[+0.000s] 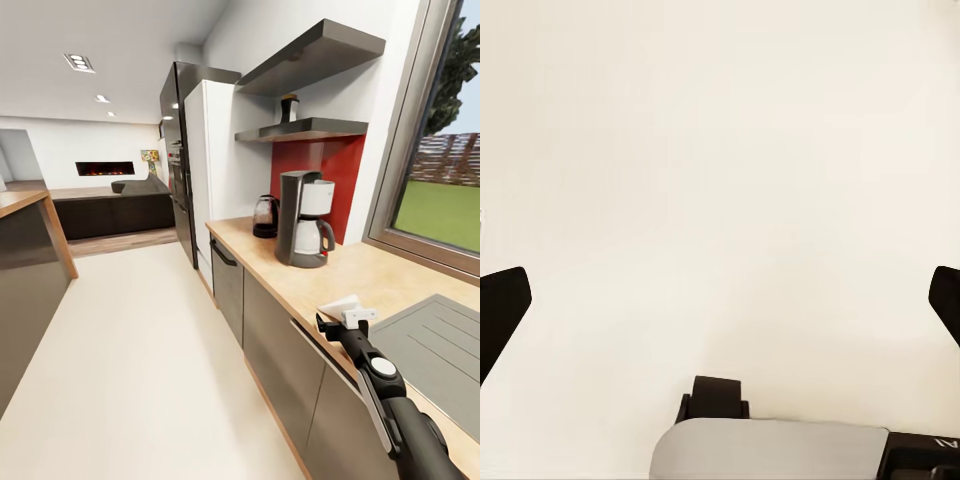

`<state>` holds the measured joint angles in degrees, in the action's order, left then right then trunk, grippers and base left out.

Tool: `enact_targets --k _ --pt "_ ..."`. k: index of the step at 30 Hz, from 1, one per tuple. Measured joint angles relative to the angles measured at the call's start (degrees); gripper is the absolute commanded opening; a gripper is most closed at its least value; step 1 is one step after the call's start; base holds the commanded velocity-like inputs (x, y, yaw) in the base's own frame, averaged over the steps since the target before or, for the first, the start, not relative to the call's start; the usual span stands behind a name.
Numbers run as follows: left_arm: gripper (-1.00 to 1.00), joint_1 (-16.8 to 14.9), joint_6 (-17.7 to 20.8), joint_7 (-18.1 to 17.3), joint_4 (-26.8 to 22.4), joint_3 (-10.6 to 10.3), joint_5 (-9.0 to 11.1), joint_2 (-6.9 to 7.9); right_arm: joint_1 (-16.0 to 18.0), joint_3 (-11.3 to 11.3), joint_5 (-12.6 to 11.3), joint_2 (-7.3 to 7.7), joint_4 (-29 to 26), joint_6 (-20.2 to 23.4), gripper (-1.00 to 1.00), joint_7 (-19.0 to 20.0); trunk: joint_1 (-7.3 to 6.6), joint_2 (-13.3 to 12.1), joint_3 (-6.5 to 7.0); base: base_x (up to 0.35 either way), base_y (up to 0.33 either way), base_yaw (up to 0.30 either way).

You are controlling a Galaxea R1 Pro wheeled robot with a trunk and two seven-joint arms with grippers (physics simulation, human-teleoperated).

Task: Set up a coffee station on the kitchen countertop: keep the coffee maker on the countertop, move the bottle of coffee from the kitchen shelf to the counter next to the coffee maker, place a paper coffee filter on top of the coffee maker, put the saucer next to the coffee maker with the coffee cup on the saucer, and place the electric kettle next to the coffee maker.

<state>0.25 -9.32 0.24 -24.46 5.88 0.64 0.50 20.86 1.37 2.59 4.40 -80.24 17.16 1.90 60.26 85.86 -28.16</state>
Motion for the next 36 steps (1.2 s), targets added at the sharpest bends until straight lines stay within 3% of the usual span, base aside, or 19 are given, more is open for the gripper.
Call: enact_targets --k 27,28,36 --pt "1.00 0.0 0.0 0.0 0.0 0.0 0.0 -0.03 0.0 0.0 0.0 0.00 0.0 0.0 1.00 0.0 0.01 0.0 0.00 0.007 0.004 0.000" --pt "1.00 0.0 0.0 0.0 0.0 0.0 0.0 -0.02 0.0 0.0 0.0 0.00 0.0 0.0 -1.00 0.0 0.01 0.0 0.00 0.000 0.000 0.000" --pt "1.00 0.0 0.0 0.0 0.0 0.0 0.0 0.02 0.0 0.0 -0.1 -0.01 0.0 0.0 -1.00 0.0 0.01 0.0 0.00 0.000 0.000 0.000"
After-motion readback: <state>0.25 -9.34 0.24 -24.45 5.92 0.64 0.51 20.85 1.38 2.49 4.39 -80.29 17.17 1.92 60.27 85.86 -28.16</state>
